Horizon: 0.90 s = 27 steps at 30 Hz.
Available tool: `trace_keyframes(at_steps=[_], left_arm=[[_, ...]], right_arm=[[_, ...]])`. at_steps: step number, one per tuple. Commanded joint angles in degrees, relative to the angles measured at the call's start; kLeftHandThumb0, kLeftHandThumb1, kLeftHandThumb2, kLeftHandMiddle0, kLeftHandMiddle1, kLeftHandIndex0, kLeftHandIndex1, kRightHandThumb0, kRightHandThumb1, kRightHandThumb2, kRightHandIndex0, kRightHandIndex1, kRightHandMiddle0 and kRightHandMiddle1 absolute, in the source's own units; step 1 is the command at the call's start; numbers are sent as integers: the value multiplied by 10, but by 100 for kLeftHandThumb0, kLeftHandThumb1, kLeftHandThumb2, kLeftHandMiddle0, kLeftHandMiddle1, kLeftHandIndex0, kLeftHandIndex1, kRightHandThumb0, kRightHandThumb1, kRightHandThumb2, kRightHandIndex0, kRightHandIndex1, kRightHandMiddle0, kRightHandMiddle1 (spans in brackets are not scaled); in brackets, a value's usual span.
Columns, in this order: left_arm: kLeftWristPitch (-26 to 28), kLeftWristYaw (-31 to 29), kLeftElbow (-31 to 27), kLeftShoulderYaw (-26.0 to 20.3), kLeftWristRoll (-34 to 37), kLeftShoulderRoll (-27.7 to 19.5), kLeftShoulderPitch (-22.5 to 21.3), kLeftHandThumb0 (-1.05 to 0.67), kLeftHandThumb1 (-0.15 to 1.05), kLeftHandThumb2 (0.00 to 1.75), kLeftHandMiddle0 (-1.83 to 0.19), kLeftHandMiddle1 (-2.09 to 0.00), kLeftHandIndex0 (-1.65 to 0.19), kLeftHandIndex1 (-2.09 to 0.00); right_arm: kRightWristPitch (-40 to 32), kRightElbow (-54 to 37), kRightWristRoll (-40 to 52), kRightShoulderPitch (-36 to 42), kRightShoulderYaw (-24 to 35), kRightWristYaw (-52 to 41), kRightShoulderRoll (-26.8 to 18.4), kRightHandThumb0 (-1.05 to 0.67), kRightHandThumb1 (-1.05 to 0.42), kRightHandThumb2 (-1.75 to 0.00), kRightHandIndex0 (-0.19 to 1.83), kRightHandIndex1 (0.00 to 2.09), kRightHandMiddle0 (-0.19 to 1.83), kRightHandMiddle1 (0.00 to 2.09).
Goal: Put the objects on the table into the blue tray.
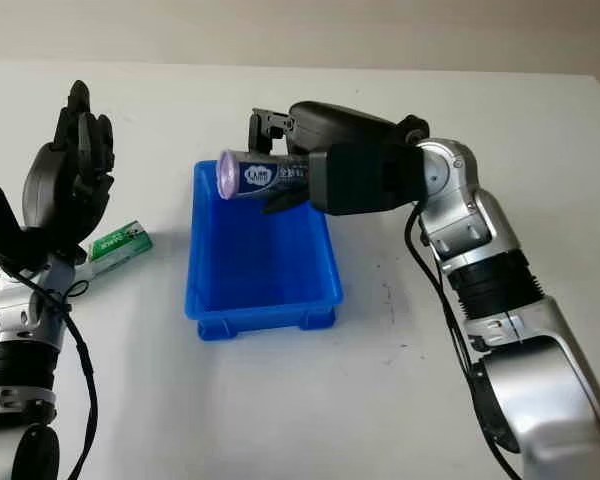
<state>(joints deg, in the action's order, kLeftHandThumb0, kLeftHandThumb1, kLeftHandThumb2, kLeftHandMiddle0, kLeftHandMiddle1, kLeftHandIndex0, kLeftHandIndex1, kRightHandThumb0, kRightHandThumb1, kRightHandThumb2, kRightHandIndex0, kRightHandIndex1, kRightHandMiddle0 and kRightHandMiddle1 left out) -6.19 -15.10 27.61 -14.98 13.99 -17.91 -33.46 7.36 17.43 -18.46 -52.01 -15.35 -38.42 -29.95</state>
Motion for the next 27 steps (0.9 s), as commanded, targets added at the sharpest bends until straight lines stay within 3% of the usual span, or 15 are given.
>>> trace_keyframes(at_steps=[1, 3, 6, 19, 24, 27], left_arm=[[-4, 3, -1, 0, -3, -2, -14, -75, 105, 66, 19, 0, 19, 0], [-3, 7, -1, 1, -4, -1, -15, -76, 105, 66, 19, 0, 19, 0], [-5, 7, 1, 0, 0, 0, -15, -76, 105, 65, 19, 0, 19, 0], [-18, 4, 8, 3, -3, 1, -15, -75, 105, 67, 19, 0, 19, 0], [-15, 6, 2, 0, 1, 1, -11, -75, 105, 66, 19, 0, 19, 0], [-15, 2, 2, -4, 7, 1, -10, -75, 105, 65, 19, 0, 19, 0]], right_arm=[[5, -13, 14, -9, 7, -16, -8, -75, -105, -25, -6, 29, -4, 26], [7, -10, 24, -11, 9, -30, -9, -78, -105, -27, -16, 7, -15, 9], [20, -4, 30, -9, 12, -30, -7, -79, -105, -28, -19, 1, -19, 1], [71, 11, 15, 4, 37, 64, -4, -82, -105, -35, -19, 0, -19, 0], [71, 54, 53, 15, 84, 125, 10, -80, -105, -51, -19, 0, -19, 0], [25, 68, 66, 20, 112, 162, 17, -84, -105, -61, -19, 0, -19, 0]])
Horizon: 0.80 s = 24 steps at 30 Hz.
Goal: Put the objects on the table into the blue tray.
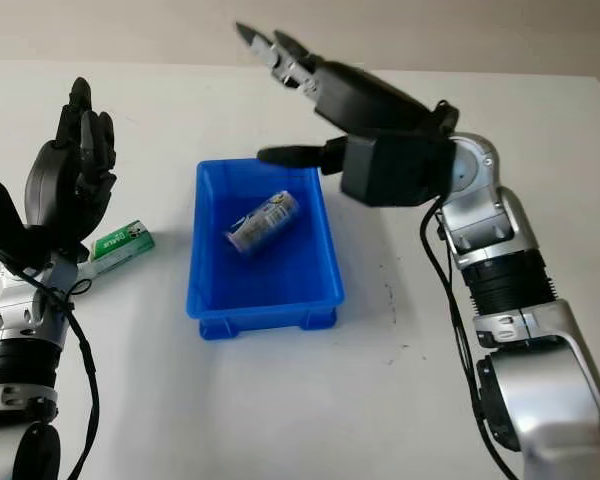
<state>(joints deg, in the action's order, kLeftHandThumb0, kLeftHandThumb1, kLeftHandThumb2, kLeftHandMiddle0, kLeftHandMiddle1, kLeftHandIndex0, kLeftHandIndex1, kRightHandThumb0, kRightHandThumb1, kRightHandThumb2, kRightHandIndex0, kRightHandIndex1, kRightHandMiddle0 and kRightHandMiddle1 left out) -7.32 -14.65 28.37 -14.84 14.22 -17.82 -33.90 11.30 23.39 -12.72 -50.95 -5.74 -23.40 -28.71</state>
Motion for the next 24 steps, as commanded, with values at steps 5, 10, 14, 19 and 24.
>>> trace_keyframes(at_steps=[5, 10, 14, 19, 24], left_arm=[[-1, -4, -2, -3, 2, -5, -7, -76, 105, 65, 19, 0, 19, 0], [3, -6, -4, -4, 4, -6, -8, -76, 105, 64, 19, 0, 19, 0], [5, -10, -6, -4, 3, -10, -9, -76, 105, 64, 19, 0, 19, 0], [5, -7, -5, -1, -1, -9, -10, -76, 105, 66, 19, 0, 19, 0], [6, -11, -3, -2, 1, -10, -12, -76, 105, 65, 19, 0, 19, 0]], right_arm=[[-87, 40, 86, 16, 85, 51, 37, -82, -105, -65, -19, 0, -19, 0], [-141, 40, 161, 48, 142, 71, 59, -83, -105, -65, -19, 0, -19, 0], [-152, 13, 171, 80, 147, 95, 76, -79, -105, -74, -19, 0, -19, 0], [-180, -29, 177, 118, 151, 123, 90, -78, -105, -76, -19, 0, -19, 0], [-202, -51, 176, 143, 146, 136, 97, -76, -105, -77, -19, 0, -19, 0]])
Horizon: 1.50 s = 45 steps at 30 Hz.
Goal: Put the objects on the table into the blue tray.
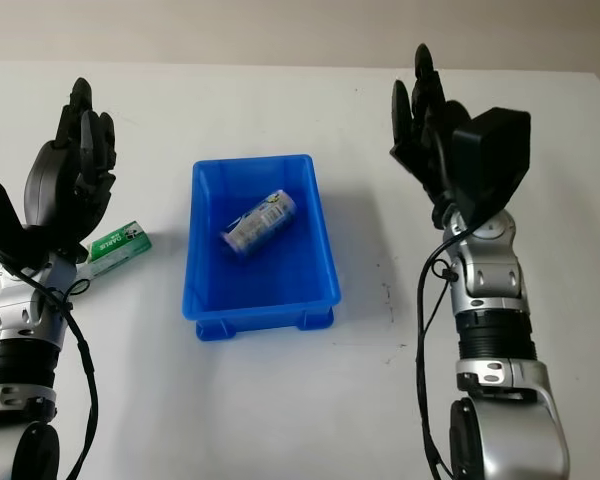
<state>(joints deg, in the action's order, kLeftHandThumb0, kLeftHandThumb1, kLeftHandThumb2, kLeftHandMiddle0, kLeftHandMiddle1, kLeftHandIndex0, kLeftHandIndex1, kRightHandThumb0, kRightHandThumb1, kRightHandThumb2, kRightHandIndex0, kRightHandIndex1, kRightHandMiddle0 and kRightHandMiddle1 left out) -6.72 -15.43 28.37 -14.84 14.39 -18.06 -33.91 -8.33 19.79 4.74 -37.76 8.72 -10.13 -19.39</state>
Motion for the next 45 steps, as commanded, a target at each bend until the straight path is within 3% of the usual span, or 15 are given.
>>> trace_keyframes(at_steps=[1, 12, 15, 23, 29, 35, 37, 38, 39, 40, 41, 42, 43, 45], left_arm=[[0, -5, -3, -3, 2, -7, -12, -76, 105, 65, 19, 0, 19, 0], [2, -2, -11, -7, 1, -9, -10, -75, 105, 63, 19, 0, 19, 0], [28, 23, -42, 3, -24, -21, 0, -75, 105, 61, 19, 0, 19, 0], [161, 76, -229, 34, -148, -86, 58, -75, 105, 44, 14, -6, 14, -4], [274, 27, -340, 58, -230, -169, 81, -85, 105, 33, 14, -6, 13, -5], [370, -7, -402, 72, -266, -200, 98, -88, 105, 15, 14, -6, 13, -5], [397, -12, -421, 97, -307, -218, 108, -89, 105, 12, -1, -10, 14, -5], [411, -12, -431, 109, -325, -222, 112, -90, 105, 12, -14, -61, 13, -5], [419, -12, -438, 120, -342, -225, 117, -92, 105, 10, -41, -148, 11, -6], [421, -12, -444, 129, -358, -227, 122, -94, 105, 10, -58, -178, 10, -6], [417, -11, -447, 136, -371, -229, 128, -96, 105, 9, -68, -193, 9, -7], [413, -12, -451, 144, -384, -233, 135, -98, 105, 9, -39, -195, 8, -7], [411, -13, -454, 151, -396, -235, 141, -98, 105, 9, -17, -173, 8, -6], [418, -18, -462, 168, -426, -241, 148, -97, 105, 11, -10, -54, 5, -6]], right_arm=[[-8, -18, 2, 15, 0, 2, 5, -76, -105, -77, -19, 0, -19, 0], [-16, -5, -3, 5, -9, -4, 7, -74, -105, -77, -19, 0, -19, 0], [-19, -9, 0, 4, -8, -5, 7, -74, -105, -77, -19, 0, -19, 0], [-20, -24, 1, 6, -9, -13, 6, -75, -105, -76, -19, 0, -19, 0], [-25, -21, 5, 1, -11, -26, 6, -73, -105, -78, -19, 0, -19, 0], [-15, -10, 7, -3, -12, -27, 11, -73, -105, -78, -19, 0, -19, 0], [-16, -8, 12, -4, -10, -28, 13, -72, -105, -78, -19, 0, -19, 0], [-17, -9, 13, -4, -10, -28, 14, -72, -105, -78, -19, 0, -19, 0], [-19, -10, 13, -3, -10, -27, 14, -71, -105, -77, -19, 0, -19, 0], [-21, -11, 12, -3, -10, -25, 14, -71, -105, -77, -19, 0, -19, 0], [-22, -13, 11, -3, -11, -23, 13, -71, -105, -77, -19, 0, -19, 0], [-22, -14, 11, -2, -11, -24, 12, -72, -105, -77, -19, 0, -19, 0], [-22, -15, 12, -1, -11, -25, 11, -72, -105, -76, -19, 0, -19, 0], [-21, -14, 13, 0, -11, -30, 8, -73, -105, -76, -19, 0, -19, 0]])
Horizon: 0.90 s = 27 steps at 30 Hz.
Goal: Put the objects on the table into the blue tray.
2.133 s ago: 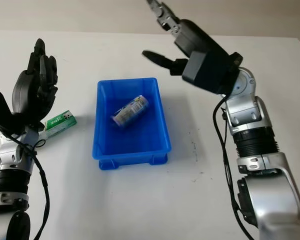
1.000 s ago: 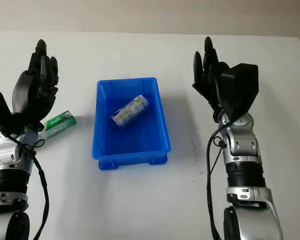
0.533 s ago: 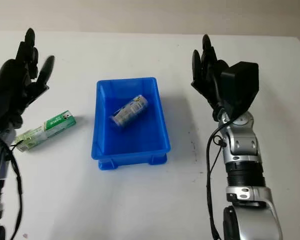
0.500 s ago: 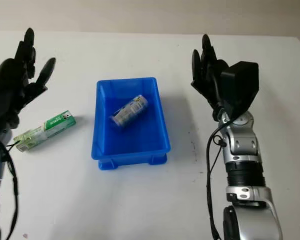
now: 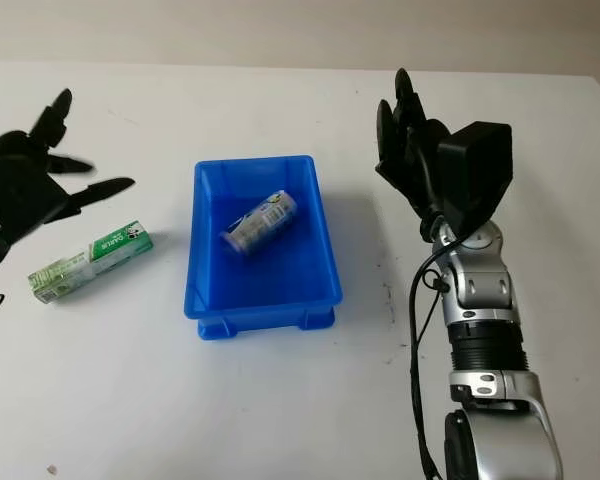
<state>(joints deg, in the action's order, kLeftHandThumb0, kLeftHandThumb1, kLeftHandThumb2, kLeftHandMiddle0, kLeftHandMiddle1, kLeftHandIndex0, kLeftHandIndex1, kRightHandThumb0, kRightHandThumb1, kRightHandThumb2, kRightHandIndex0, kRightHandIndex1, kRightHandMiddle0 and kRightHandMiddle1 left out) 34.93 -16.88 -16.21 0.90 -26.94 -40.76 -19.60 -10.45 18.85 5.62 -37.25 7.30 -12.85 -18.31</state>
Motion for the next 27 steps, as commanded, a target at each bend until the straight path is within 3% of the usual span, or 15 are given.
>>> trace_keyframes(at_steps=[1, 4, 7, 10, 13, 14, 16, 17, 19, 20, 22, 23, 24, 27], left_arm=[[5, -7, -19, 15, -24, -12, 8, -96, 105, 12, -14, -34, 5, -6], [-9, -11, -20, 20, -39, -8, 21, -93, 105, 15, -13, -11, 3, -6], [-2, -31, -22, 16, -34, -1, 32, -91, 105, 15, -3, -4, 5, -5], [2, -40, -28, 20, -44, 1, 46, -90, 105, 12, 3, -3, 7, -4], [-5, -37, -31, 35, -82, -11, 63, -90, 105, 10, -6, -9, 5, -6], [-5, -38, -33, 36, -92, -11, 68, -89, 105, 8, -11, -16, 4, -6], [-12, -36, -35, 35, -105, -10, 80, -89, 104, 6, 9, -81, 3, -6], [-12, -38, -37, 36, -115, -12, 84, -90, 104, 6, 14, -83, 2, -6], [-8, -44, -41, 36, -133, -13, 93, -89, 104, 5, 18, -124, 2, -6], [-5, -48, -42, 36, -140, -12, 96, -87, 102, 5, 15, -75, 3, -6], [-2, -52, -42, 34, -151, -9, 103, -85, 101, 5, 4, -41, 4, -5], [-1, -55, -43, 34, -156, -8, 106, -84, 99, 5, 11, -67, 5, -5], [1, -59, -43, 34, -161, -8, 108, -83, 98, 5, 15, -79, 5, -5], [23, -83, -47, 44, -188, -10, 111, -80, 97, 5, 19, -78, 5, -5]], right_arm=[[-1, -5, 4, -5, 4, -4, -3, -73, -105, -76, -19, 0, -19, 0], [-1, -5, 4, -6, 4, -4, -2, -73, -105, -76, -19, 0, -19, 0], [1, -3, 6, -6, 5, -5, -1, -72, -105, -76, -19, 0, -19, 0], [2, -1, 8, -8, 6, -6, 0, -72, -105, -76, -19, 0, -19, 0], [1, 1, 7, -10, 4, -9, -2, -72, -105, -76, -19, 0, -19, 0], [1, 1, 6, -11, 3, -9, -3, -73, -105, -76, -19, 0, -19, 0], [0, 1, 7, -11, 3, -10, -2, -73, -105, -77, -19, 0, -19, 0], [0, 1, 7, -11, 4, -9, -2, -73, -105, -77, -19, 0, -19, 0], [3, 3, 7, -11, 5, -9, -1, -72, -105, -77, -19, 0, -19, 0], [4, 4, 8, -11, 5, -9, -1, -72, -105, -77, -19, 0, -19, 0], [6, 5, 8, -11, 5, -11, -2, -72, -105, -77, -19, 0, -19, 0], [7, 6, 8, -12, 5, -12, -2, -72, -105, -77, -19, 0, -19, 0], [6, 7, 8, -12, 6, -12, -2, -72, -105, -77, -19, 0, -19, 0], [2, 5, 10, -12, 6, -14, -3, -72, -105, -77, -19, 0, -19, 0]])
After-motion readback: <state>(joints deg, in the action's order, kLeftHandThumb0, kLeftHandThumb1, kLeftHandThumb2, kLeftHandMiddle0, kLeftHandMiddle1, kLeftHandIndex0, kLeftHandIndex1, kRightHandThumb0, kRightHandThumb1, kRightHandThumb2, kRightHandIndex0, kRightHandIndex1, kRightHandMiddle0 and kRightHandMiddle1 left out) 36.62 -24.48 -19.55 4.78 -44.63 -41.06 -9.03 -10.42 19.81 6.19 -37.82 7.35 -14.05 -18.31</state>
